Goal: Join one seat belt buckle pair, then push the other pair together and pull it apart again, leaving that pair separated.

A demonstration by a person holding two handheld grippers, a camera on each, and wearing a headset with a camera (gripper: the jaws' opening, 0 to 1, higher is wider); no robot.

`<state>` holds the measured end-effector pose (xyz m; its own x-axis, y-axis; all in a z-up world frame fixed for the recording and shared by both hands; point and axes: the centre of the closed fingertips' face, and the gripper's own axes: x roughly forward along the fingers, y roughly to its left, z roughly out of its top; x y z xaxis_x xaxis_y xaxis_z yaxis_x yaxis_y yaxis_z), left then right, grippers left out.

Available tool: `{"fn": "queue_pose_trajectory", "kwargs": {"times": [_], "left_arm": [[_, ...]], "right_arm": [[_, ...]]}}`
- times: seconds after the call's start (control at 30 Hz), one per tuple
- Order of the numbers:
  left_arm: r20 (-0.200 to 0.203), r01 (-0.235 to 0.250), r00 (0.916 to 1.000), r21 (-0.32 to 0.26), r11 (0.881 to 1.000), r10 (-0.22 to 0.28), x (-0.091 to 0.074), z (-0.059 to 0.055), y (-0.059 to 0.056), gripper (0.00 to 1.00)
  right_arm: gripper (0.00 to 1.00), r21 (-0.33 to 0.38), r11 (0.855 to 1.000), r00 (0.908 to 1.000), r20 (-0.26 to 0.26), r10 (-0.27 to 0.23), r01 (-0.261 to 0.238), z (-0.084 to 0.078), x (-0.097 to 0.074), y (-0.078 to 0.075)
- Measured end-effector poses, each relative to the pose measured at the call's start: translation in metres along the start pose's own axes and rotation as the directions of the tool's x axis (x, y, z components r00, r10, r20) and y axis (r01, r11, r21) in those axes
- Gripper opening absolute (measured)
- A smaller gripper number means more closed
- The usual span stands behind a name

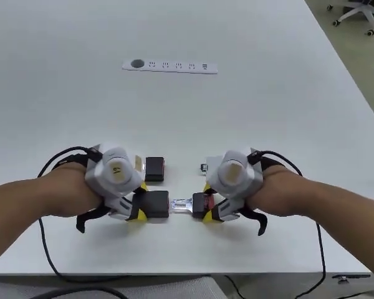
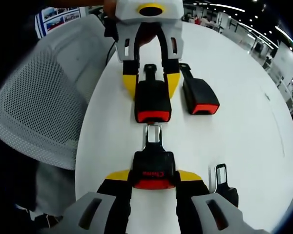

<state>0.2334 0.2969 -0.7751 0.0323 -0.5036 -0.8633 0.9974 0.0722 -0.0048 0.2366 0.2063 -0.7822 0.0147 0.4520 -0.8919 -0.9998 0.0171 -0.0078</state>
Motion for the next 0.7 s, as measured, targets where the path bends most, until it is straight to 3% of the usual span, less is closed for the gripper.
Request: {"fn": "queue_pose_trajectory", "kwargs": {"times": [0.37,0.7], "left_arm": [[-0.003,-0.008,1.0,-0.013,1.0,0.008,0.0023,-0.0045,0.0045,0.34],[-0.012,-0.015,0.9998,-0.02,1.0,0.015,0.0056,-0.007,0.0069,0.34]], "right_arm": [[0.32,-0.002,1.0,0.9998,-0.004,-0.02,0.02,0.0012,-0.0002,0.0001],[0.32,-0.014,1.0,0.9995,0.032,0.003,-0.003,0.009,0.0023,-0.0001]]}}
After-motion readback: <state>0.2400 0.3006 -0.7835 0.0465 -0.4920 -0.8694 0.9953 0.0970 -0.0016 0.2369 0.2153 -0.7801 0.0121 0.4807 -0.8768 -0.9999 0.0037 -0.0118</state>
